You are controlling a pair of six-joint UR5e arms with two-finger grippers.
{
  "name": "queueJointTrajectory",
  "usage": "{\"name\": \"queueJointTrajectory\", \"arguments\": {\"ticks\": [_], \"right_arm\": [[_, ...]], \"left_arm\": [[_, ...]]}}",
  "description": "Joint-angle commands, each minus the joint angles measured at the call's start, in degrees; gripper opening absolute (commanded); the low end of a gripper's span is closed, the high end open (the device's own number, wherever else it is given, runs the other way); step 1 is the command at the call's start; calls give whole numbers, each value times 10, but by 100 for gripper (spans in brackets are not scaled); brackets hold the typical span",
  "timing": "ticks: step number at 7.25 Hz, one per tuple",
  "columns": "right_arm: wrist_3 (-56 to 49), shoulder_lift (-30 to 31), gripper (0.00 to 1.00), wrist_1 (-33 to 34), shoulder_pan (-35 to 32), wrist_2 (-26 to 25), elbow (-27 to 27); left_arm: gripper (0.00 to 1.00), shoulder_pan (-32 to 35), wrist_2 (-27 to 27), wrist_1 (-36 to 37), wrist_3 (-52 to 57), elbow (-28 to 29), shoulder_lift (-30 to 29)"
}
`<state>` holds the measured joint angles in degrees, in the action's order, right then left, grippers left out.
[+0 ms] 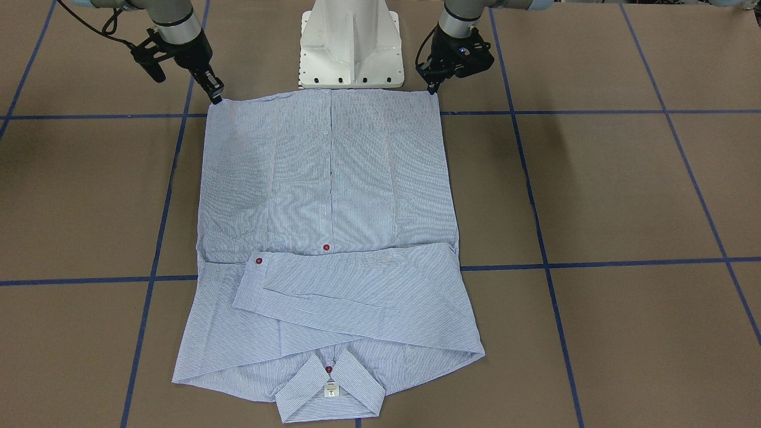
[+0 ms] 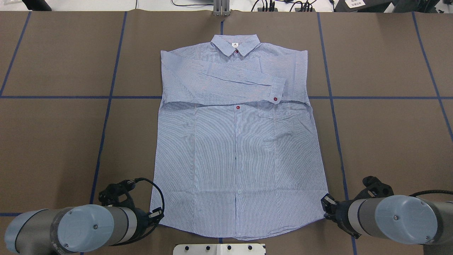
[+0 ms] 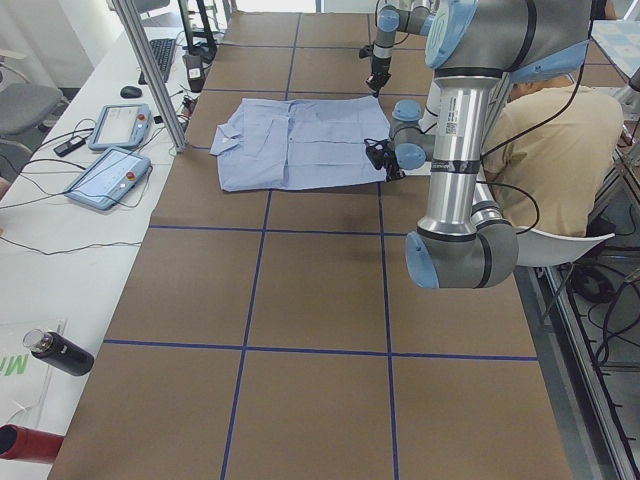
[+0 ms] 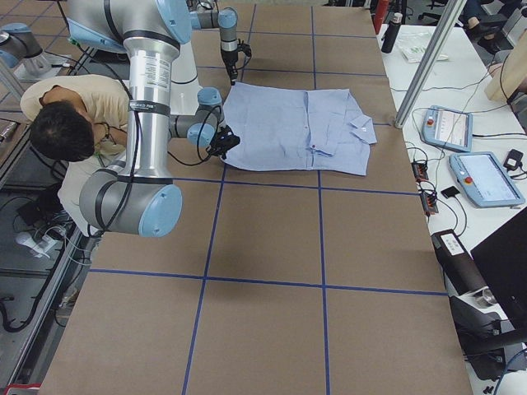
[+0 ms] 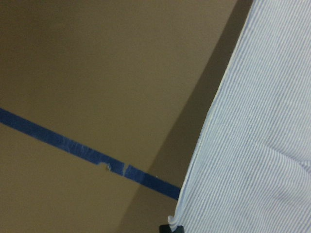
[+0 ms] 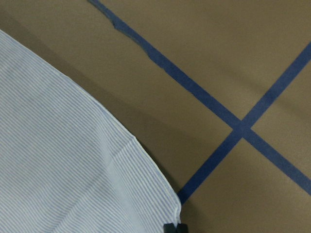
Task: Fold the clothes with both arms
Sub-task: 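Grasp both hem corners with the left and right grippers, then lift the hem with both grippers and fold it toward the collar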
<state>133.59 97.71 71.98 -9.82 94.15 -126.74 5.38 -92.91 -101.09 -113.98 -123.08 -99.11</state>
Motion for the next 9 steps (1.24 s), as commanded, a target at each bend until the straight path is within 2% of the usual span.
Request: {"name": "queueJointTrajectory", "arguments": {"ticks": [1, 3, 5, 7, 9], "right_arm": [[0, 0, 0, 0, -2, 2, -17], [0, 0, 0, 0, -2, 13, -32], [-1, -21, 0, 1, -69, 72, -31], [-13, -65, 0, 6, -136, 106, -18], [-37, -74, 0, 7, -201, 150, -13]], "left_arm": [[0, -27, 1, 11, -28, -35, 8], [0, -33, 0, 11, -29, -54, 14], [0, -11, 0, 10, -24, -59, 6], [0, 50, -3, 9, 18, -59, 0], [0, 125, -58, 8, 69, -59, -11]]}}
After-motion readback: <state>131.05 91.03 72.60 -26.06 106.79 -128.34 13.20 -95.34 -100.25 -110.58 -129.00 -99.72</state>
